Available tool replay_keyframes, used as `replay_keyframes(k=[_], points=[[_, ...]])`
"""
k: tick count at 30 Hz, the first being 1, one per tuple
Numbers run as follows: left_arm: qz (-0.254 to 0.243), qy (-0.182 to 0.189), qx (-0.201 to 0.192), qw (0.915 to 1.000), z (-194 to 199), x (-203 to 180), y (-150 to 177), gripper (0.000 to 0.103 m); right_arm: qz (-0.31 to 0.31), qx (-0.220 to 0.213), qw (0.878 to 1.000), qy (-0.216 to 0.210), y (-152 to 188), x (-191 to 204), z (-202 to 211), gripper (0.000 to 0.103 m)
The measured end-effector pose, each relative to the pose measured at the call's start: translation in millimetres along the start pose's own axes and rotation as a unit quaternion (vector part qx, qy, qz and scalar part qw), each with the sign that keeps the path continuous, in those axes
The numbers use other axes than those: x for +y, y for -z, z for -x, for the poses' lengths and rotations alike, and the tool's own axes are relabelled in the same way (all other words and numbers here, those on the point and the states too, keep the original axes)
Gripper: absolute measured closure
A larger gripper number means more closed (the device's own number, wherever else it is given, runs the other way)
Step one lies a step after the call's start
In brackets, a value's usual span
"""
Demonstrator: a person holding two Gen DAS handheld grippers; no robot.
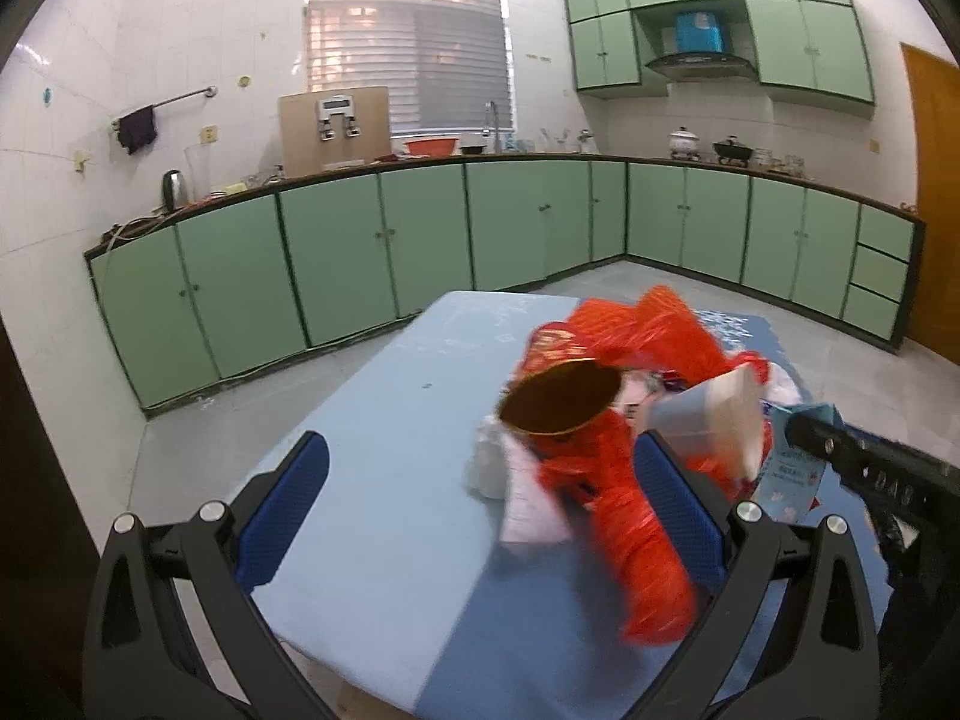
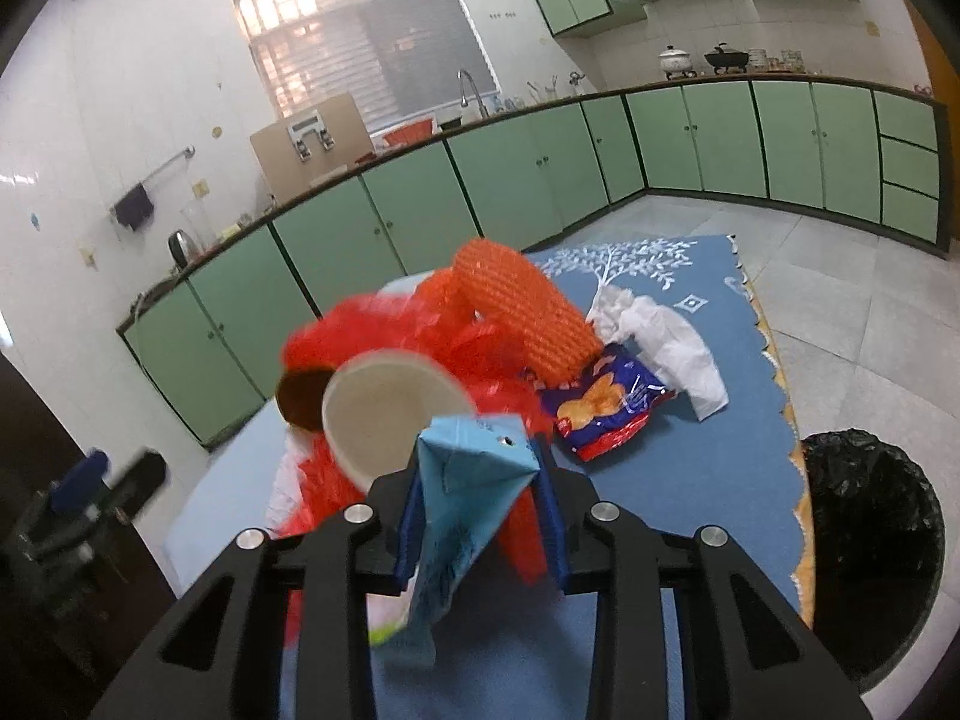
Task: Collect trash
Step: 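Grasp the red mesh bag with the left gripper and lift it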
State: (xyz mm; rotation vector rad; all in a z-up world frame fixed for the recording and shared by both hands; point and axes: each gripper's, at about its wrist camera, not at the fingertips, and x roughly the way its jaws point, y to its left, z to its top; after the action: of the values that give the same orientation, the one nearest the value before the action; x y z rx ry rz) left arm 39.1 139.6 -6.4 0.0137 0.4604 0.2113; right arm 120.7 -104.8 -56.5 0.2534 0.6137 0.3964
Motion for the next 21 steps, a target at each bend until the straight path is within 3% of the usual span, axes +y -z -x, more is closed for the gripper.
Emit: replay_keyframes(k=[6, 14, 18, 21], points=[[-0.016, 0.032, 0.034, 0.9987, -8.6, -22.6, 12.1, 0.005, -0.018, -0.018, 1.000, 0.001, -4.4, -14.0, 23.6, 0.071], [-0.030, 0.037, 0.060, 0.9970, -24.5, -47.1, 29.0, 0.005, -0.041, -0.046, 0.998, 0.016, -5.3, -36.1, 57.2, 0.071], [-0.037, 0.038, 0.080, 0.9954, -34.6, -59.4, 44.5, 0.027, -0.042, -0.056, 0.997, 0.022, -6.7, -39.3, 66.1, 0.071], [-0.042, 0.042, 0.092, 0.9940, -39.5, -62.9, 54.3, 0.034, -0.041, -0.060, 0.997, 0.026, -6.7, -40.9, 68.6, 0.071]])
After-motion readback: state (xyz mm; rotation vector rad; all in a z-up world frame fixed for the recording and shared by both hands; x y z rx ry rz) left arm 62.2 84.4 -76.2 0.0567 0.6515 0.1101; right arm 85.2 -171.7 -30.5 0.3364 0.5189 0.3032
